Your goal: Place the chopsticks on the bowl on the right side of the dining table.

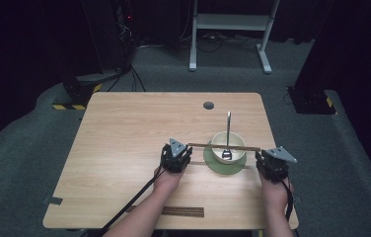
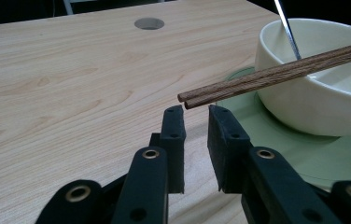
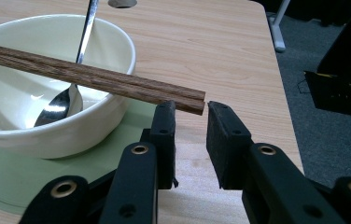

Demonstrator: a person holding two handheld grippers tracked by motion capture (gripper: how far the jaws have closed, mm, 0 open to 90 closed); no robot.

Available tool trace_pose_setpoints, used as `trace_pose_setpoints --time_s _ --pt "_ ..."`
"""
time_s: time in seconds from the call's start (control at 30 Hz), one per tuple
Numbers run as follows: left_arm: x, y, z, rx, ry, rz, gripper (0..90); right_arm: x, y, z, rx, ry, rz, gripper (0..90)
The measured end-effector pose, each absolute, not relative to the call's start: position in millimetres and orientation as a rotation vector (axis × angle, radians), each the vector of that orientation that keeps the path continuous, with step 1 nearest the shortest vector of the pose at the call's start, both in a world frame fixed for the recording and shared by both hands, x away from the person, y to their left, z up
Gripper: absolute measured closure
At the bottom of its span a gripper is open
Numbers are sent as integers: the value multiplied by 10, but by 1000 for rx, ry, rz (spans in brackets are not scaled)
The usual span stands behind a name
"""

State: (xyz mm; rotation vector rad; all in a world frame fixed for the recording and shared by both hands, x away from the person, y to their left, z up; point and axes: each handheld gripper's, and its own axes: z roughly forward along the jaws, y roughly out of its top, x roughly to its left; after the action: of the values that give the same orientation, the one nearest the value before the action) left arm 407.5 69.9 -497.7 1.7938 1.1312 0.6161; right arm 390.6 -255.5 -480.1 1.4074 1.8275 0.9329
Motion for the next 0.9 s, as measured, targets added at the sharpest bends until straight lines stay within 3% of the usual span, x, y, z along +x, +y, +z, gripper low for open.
trace_pose_setpoints --time_s 0.43,0.9 --pt "4087 711 -4976 1784 1147 625 799 3906 -2554 -4803 1409 1828 934 719" --pt "4083 705 -4987 1790 1146 620 769 3904 -2553 -4800 1406 1830 936 696"
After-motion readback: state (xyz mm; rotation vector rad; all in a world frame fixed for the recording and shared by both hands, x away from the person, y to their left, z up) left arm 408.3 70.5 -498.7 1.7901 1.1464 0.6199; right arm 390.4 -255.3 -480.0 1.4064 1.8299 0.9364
